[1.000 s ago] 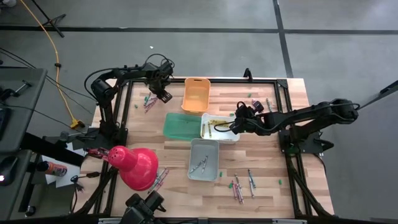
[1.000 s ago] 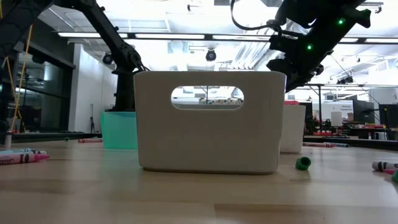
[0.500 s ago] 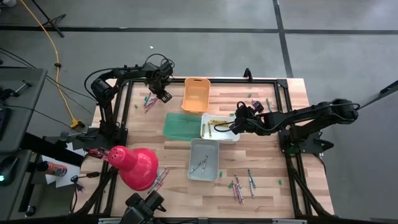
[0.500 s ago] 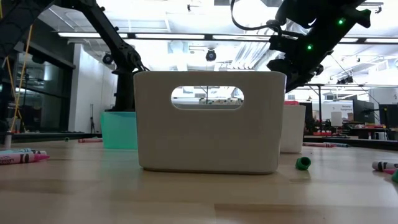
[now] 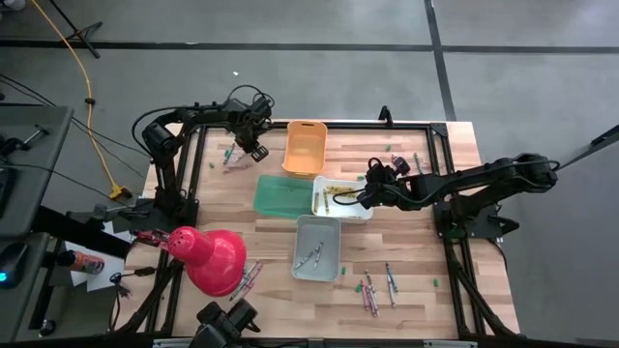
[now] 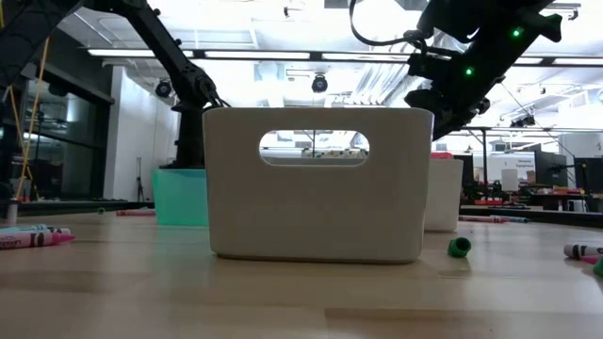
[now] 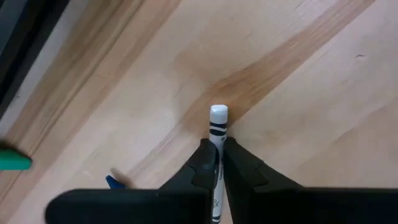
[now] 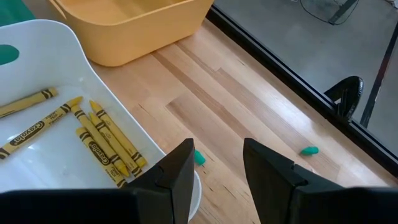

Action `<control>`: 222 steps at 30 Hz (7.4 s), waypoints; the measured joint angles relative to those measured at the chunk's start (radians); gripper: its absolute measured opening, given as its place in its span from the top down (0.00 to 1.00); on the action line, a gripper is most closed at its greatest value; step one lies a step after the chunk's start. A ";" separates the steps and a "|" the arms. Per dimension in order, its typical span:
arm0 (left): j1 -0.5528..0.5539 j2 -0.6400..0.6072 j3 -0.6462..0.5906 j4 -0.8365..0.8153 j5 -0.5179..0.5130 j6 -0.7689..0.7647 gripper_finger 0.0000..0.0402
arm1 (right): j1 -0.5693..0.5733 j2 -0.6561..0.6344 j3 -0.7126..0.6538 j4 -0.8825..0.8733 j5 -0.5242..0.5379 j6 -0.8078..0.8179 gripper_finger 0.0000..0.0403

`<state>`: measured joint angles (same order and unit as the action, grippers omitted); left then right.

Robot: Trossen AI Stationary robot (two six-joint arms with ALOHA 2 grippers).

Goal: Sort crayons
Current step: Put the white crayon into the gray bin

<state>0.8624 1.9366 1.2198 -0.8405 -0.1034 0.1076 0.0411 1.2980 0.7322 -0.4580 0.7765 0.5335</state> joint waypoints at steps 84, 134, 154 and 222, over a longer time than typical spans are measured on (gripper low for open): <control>-1.249 -0.196 -0.331 1.205 -0.116 0.631 0.97 | 0.001 0.000 0.000 0.003 -0.001 -0.019 0.67; -0.321 -0.623 -0.850 1.809 0.415 -0.090 0.58 | -0.396 0.000 0.000 -0.027 -0.163 -0.071 0.67; -0.268 -0.627 -0.792 1.718 0.491 -0.315 0.58 | -0.894 0.121 0.000 -0.134 -0.546 -0.090 0.67; -0.268 -0.627 -0.792 1.622 0.516 -0.242 0.58 | -0.845 0.293 -0.002 -0.099 -0.404 -0.085 0.99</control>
<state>0.5941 1.3098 0.4282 0.7818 0.4129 -0.1341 -0.8044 1.5911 0.7306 -0.5568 0.3729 0.4487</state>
